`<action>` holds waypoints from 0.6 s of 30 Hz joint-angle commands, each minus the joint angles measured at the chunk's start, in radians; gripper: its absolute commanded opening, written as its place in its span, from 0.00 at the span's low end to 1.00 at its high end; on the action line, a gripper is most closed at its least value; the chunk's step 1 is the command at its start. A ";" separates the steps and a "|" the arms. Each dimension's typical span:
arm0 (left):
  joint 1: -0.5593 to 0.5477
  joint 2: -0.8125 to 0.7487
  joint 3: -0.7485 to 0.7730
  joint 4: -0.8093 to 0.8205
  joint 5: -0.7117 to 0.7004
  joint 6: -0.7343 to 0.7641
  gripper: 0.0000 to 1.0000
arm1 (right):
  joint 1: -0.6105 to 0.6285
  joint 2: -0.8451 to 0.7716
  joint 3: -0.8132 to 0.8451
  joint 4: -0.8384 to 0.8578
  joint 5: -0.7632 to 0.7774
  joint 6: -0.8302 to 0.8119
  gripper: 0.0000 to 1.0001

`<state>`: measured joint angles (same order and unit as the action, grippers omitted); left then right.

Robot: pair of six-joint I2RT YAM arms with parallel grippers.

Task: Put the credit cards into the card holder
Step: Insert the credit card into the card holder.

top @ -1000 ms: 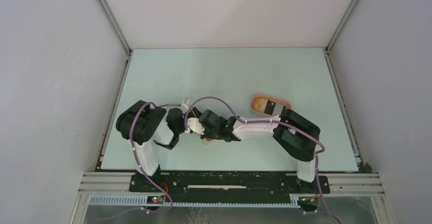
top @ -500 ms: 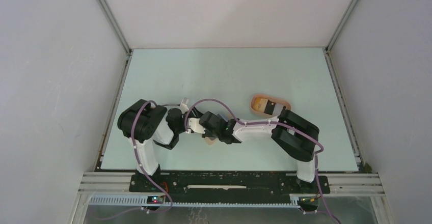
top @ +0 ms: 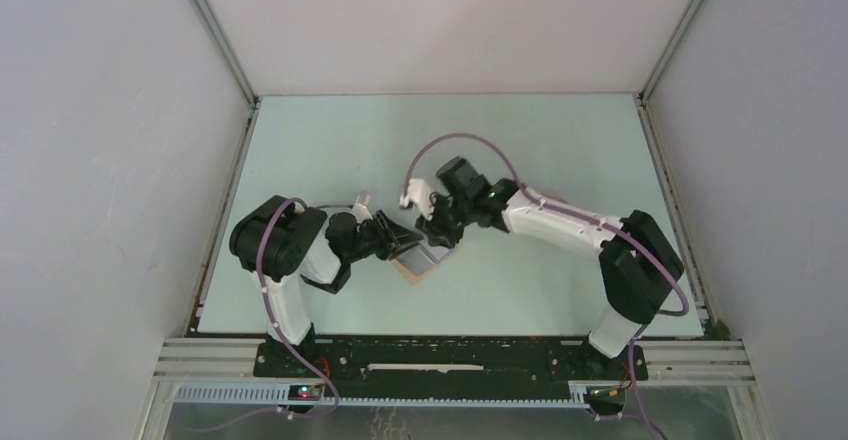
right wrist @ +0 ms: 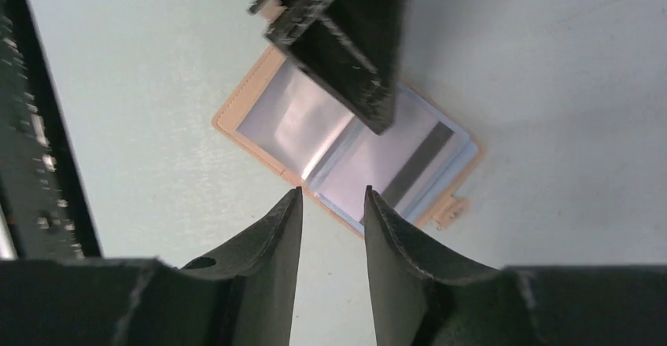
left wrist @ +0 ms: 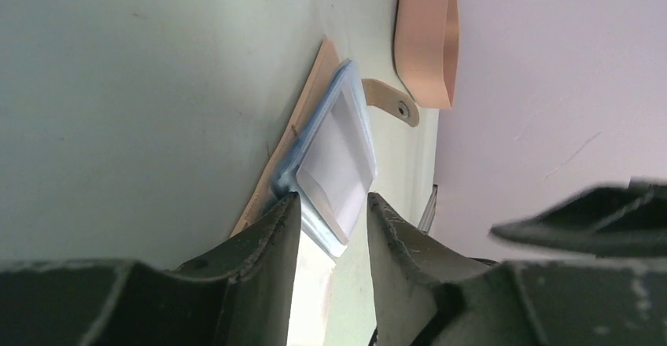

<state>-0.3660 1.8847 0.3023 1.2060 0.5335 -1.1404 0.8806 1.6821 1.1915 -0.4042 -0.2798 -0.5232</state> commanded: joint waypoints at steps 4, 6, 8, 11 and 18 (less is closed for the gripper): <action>0.010 -0.011 -0.006 -0.095 -0.035 0.080 0.33 | -0.246 0.096 0.104 -0.176 -0.529 0.228 0.44; 0.010 -0.005 -0.008 -0.095 -0.038 0.083 0.28 | -0.271 0.136 0.119 -0.182 -0.549 0.266 0.44; 0.010 -0.002 -0.013 -0.096 -0.040 0.088 0.24 | -0.287 0.169 0.131 -0.184 -0.556 0.295 0.43; 0.010 0.001 -0.020 -0.096 -0.048 0.100 0.17 | -0.297 0.210 0.146 -0.190 -0.556 0.328 0.43; 0.010 0.026 -0.026 -0.089 -0.049 0.110 0.10 | -0.304 0.288 0.178 -0.204 -0.502 0.382 0.41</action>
<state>-0.3634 1.8851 0.3004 1.1572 0.5106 -1.0851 0.5835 1.9514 1.3205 -0.5964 -0.7879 -0.2005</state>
